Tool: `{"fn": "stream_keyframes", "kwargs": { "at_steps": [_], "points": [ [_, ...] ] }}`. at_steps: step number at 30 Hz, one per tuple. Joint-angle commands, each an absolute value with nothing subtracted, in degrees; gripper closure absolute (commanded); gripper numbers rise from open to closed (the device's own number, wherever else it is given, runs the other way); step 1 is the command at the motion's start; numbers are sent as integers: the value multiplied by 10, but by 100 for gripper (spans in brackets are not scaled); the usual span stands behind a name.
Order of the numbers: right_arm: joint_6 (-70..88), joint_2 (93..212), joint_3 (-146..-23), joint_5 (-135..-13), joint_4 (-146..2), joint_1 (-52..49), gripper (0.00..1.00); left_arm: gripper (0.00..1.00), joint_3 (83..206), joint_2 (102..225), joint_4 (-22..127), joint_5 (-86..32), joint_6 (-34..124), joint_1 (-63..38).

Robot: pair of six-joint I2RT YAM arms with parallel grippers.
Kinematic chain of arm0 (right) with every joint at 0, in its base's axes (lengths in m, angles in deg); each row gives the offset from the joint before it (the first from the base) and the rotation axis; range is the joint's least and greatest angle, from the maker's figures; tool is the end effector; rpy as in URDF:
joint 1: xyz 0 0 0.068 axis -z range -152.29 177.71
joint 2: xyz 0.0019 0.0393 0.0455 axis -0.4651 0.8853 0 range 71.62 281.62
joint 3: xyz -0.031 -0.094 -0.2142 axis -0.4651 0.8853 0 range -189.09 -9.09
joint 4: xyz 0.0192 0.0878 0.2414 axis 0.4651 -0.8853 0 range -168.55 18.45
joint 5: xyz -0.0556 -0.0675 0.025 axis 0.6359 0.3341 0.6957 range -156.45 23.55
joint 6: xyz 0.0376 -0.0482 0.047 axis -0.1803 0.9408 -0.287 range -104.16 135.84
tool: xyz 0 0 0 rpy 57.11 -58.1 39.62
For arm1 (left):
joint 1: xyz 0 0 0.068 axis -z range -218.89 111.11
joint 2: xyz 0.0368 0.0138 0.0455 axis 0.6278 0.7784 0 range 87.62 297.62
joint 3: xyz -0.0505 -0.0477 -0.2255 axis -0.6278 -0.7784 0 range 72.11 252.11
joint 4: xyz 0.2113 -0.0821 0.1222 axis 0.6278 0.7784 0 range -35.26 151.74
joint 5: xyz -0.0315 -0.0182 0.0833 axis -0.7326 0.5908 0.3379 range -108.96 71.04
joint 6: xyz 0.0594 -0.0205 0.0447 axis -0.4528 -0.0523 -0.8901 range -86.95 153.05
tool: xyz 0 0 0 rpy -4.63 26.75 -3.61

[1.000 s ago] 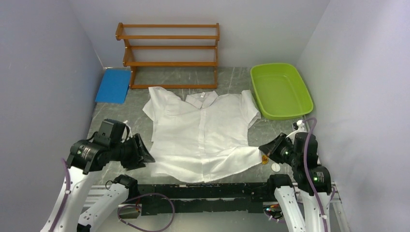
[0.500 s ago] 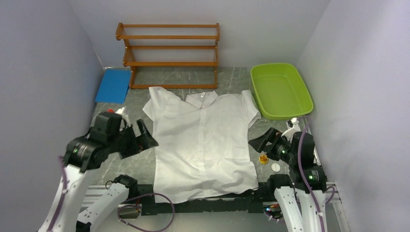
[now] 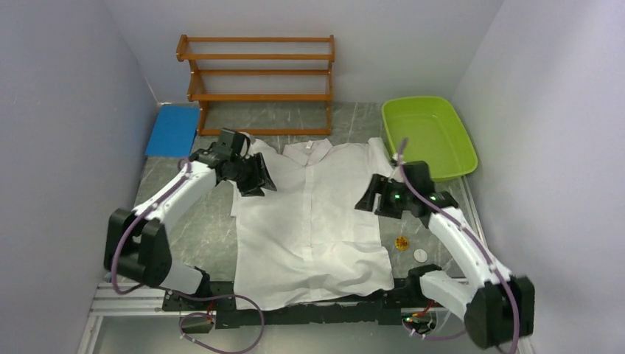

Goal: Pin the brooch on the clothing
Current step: Flatten out the clothes at the center of the board.

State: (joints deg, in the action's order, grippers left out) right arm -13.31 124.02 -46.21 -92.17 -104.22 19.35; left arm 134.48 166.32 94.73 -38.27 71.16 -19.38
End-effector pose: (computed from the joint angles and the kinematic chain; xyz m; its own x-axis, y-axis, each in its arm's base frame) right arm 0.2131 0.0601 0.1879 -0.8455 0.3192 -0.4281 -0.0079 0.7942 0.6076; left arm 0.2746 -0.1205 0.2116 -0.9184 -0.2926 -0.2665 -0.1002 0.8233 -0.5587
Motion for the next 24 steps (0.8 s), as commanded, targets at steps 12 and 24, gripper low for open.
{"fn": "stream_keyframes", "kwargs": {
  "at_steps": [12, 24],
  "points": [
    [-105, 1613, -629, -603, -1064, -137, 31, 62, 1354, 1839, 877, -308, 707, -59],
    [-199, 1550, -478, -719, -1017, -210, 32, 77, 1180, 1795, 833, -316, 797, 25]
  ]
}}
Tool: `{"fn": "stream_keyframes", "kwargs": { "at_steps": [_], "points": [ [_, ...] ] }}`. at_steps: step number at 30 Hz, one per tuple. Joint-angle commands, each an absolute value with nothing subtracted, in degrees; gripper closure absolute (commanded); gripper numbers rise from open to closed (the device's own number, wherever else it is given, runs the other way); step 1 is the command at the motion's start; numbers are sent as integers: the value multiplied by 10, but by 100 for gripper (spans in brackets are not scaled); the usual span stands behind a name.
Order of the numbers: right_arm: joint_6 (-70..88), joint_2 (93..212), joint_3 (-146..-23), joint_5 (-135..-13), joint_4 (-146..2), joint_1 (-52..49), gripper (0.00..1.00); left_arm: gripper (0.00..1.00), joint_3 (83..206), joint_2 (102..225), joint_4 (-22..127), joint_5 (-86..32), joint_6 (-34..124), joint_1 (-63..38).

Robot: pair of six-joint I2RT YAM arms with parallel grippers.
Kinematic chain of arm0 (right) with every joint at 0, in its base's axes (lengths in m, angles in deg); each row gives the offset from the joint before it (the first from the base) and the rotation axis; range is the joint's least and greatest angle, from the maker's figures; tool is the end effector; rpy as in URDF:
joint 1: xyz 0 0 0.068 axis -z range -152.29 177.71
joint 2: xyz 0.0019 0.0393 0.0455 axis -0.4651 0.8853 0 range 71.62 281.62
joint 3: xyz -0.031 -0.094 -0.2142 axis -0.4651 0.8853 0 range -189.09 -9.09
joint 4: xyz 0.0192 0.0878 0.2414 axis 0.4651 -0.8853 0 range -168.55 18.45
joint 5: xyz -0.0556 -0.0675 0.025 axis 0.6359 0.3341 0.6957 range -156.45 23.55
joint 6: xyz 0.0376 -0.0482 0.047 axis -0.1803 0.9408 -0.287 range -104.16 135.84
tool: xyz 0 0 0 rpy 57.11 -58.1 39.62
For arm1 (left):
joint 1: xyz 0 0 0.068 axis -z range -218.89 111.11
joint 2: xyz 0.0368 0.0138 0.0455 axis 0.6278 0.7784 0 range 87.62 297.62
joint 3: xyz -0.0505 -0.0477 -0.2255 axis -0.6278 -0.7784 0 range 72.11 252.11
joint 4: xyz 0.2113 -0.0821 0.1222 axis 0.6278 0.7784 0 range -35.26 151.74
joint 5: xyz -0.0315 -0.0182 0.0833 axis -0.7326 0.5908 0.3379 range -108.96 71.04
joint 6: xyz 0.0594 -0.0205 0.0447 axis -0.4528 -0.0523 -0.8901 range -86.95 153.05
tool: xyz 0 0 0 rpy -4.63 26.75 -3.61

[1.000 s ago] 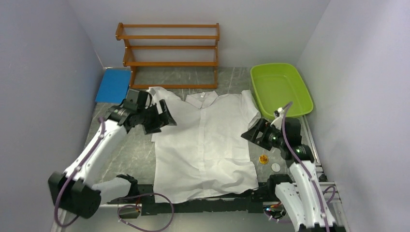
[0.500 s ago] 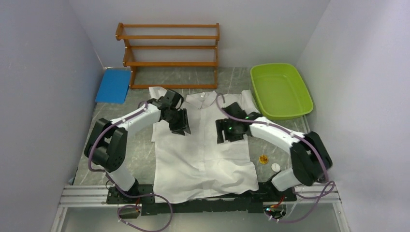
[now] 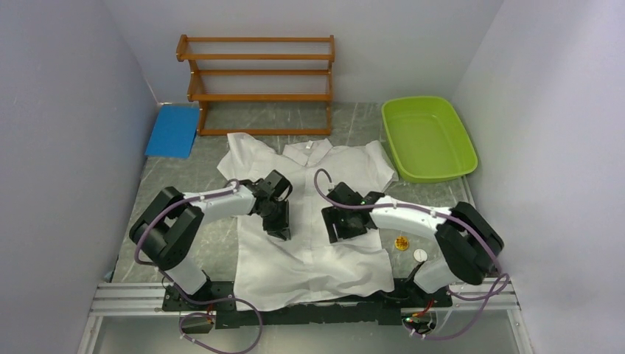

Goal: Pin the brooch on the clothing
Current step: Flatten out the clothes at the center of the board.

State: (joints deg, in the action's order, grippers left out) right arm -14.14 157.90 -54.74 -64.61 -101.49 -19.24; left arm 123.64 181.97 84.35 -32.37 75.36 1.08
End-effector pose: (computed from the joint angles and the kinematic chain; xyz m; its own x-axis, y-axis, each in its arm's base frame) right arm 0.1883 0.1986 0.0958 -0.9189 -0.2523 -0.3034 -0.3048 0.9421 0.1399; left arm 0.2170 -0.2020 0.0875 -0.9971 -0.0187 -0.0744 0.0099 0.9303 -0.3666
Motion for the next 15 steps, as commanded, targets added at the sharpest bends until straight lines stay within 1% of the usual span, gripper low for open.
{"fn": "stream_keyframes", "kwargs": {
  "at_steps": [1, 6, 9, 11, 13, 15],
  "points": [
    [-210, 1536, -462, -730, -1015, -214, 32, 79, 1165, 1786, 836, -316, 805, 32],
    [-258, 1441, -389, -794, -1016, -234, 33, 82, 1113, 1704, 877, -309, 840, 53],
    [-257, 1385, -389, -807, -1028, -235, 29, 78, 1116, 1645, 902, -314, 842, 56],
    [-245, 1363, -418, -779, -1042, -231, 26, 74, 1139, 1611, 916, -316, 834, 55],
    [-226, 1360, -458, -753, -1050, -219, 21, 66, 1169, 1588, 922, -307, 822, 55],
    [-205, 1365, -488, -765, -1031, -197, 18, 50, 1204, 1581, 922, -293, 804, 52]
  ]
}}
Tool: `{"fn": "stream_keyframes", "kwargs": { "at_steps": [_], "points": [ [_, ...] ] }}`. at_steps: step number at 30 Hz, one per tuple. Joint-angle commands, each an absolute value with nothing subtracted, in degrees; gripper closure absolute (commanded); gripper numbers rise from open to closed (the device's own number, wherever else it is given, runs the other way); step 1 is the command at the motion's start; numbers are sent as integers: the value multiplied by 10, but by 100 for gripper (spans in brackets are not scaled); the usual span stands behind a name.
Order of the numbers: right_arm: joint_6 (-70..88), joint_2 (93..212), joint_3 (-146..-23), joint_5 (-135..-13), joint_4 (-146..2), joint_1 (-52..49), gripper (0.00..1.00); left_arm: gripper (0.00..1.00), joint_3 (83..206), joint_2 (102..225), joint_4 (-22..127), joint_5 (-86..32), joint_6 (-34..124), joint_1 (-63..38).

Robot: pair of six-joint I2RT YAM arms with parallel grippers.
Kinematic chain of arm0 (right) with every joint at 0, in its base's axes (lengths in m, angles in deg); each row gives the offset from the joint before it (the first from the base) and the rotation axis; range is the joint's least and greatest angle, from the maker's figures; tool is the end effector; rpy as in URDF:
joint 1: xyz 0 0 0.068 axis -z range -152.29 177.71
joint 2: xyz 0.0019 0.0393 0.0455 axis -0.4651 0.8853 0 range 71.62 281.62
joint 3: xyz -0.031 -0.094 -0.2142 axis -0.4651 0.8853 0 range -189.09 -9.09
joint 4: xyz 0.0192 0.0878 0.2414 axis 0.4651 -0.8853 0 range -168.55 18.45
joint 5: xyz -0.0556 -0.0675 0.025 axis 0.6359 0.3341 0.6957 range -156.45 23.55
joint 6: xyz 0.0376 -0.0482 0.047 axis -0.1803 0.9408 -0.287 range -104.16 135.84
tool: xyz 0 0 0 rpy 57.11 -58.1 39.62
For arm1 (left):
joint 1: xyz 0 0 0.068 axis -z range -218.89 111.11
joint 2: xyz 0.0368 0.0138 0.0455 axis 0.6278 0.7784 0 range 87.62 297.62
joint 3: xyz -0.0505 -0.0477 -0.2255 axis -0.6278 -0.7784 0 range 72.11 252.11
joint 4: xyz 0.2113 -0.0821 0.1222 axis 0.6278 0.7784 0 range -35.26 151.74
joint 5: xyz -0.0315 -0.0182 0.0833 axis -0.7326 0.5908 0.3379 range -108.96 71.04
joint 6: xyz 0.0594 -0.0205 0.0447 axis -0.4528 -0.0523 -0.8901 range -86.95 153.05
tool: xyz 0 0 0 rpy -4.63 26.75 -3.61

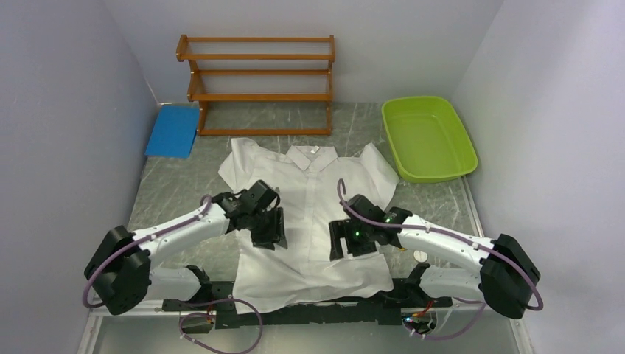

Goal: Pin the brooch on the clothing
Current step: Flatten out the clothes at the center of the board.

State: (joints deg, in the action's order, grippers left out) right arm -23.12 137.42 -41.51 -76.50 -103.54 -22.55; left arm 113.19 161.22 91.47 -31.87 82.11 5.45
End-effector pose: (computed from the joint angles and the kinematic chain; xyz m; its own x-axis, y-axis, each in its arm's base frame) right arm 0.1314 0.1760 0.1110 -0.9571 -0.1830 -0.2244 -0.2597 0.8855 0.3853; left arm 0.1616 -0.1786 0.1221 -0.9956 -0.0566 -0.0743 -0.0218 0.9143 -0.4044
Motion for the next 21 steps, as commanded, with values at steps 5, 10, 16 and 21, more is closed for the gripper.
{"fn": "stream_keyframes", "kwargs": {
  "at_steps": [5, 10, 16, 21],
  "points": [
    [-157, 1405, -532, -857, -950, -100, 18, 35, 1271, 1611, 877, -314, 754, 16],
    [-99, 1478, -612, -872, -911, -11, 18, 35, 1322, 1690, 789, -414, 729, -78],
    [-60, 1617, -731, -855, -895, 67, 18, 34, 1448, 1826, 796, -398, 683, -148],
    [-32, 1729, -849, -805, -914, 93, 19, 30, 1596, 1959, 861, -320, 627, -159]
  ]
}}
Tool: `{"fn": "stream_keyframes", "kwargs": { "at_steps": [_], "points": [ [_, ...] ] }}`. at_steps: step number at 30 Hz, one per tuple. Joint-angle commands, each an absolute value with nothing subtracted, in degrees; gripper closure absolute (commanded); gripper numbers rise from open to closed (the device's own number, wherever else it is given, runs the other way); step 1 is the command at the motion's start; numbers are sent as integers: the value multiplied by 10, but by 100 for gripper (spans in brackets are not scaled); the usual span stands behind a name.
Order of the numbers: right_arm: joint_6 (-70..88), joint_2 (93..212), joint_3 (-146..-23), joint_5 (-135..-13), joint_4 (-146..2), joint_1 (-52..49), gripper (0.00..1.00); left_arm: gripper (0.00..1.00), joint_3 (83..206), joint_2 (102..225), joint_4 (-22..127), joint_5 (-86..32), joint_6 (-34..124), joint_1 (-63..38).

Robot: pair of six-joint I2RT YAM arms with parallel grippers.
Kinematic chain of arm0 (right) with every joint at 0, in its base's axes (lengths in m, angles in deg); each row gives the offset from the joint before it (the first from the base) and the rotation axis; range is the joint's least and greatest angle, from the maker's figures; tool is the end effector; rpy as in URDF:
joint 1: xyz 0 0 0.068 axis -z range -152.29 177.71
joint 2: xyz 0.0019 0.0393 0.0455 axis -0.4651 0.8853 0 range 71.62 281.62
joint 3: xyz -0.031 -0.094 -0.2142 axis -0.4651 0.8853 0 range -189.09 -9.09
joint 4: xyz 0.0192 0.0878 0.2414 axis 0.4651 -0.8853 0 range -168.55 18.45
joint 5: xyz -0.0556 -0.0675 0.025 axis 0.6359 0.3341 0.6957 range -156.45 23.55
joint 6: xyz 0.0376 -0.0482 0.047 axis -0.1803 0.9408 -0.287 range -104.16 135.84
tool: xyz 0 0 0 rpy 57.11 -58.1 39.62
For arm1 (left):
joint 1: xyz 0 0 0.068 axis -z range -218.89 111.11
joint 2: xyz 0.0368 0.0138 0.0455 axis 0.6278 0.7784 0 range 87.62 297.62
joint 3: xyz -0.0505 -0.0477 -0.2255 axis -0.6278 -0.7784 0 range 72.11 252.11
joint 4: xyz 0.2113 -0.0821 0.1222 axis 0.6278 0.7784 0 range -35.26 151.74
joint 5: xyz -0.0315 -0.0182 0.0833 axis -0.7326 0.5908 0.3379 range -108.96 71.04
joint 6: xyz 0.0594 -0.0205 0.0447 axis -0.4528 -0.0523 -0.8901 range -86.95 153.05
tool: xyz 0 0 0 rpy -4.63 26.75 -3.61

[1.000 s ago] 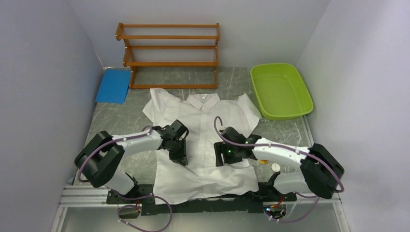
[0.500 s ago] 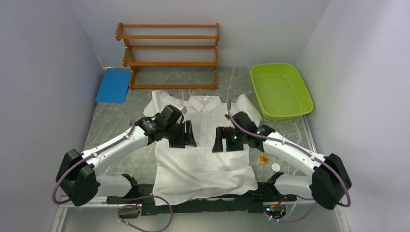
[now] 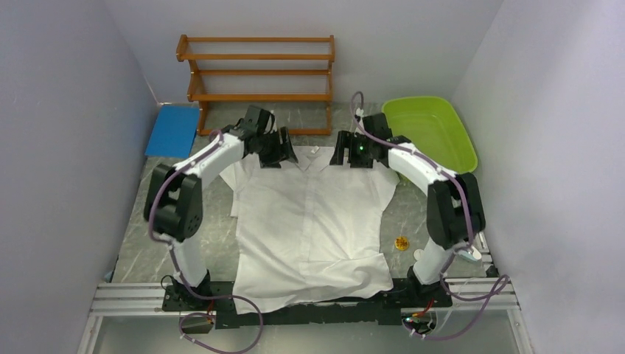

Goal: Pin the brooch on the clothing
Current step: Flatten out the clothes at the center of the board.

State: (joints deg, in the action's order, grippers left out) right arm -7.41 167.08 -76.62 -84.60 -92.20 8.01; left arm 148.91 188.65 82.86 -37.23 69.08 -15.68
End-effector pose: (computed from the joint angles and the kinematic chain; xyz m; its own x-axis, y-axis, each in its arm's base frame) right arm 0.3439 0.1449 0.1762 -0.8516 0.0933 -0.5158 -0.1940 0.8580 0.4757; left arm 0.3508 -0.1730 0.1830 -0.9121 -0.2167 -0.3479 0.0168 0.8283 -0.5600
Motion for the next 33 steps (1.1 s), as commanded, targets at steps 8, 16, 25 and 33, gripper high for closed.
{"fn": "stream_keyframes", "kwargs": {
  "at_steps": [8, 16, 25, 33],
  "points": [
    [-8, 1906, -1039, -783, -951, 104, 24, 26, 1770, 2115, 907, -267, 564, -160],
    [-5, 1980, -1081, -829, -948, 104, 36, 32, 1799, 2189, 877, -294, 549, -160],
    [-1, 1962, -1058, -864, -915, 104, 79, 59, 1749, 2155, 825, -286, 560, -161],
    [-4, 1912, -1055, -899, -864, 104, 100, 97, 1714, 2077, 805, -267, 568, -172]
  ]
}}
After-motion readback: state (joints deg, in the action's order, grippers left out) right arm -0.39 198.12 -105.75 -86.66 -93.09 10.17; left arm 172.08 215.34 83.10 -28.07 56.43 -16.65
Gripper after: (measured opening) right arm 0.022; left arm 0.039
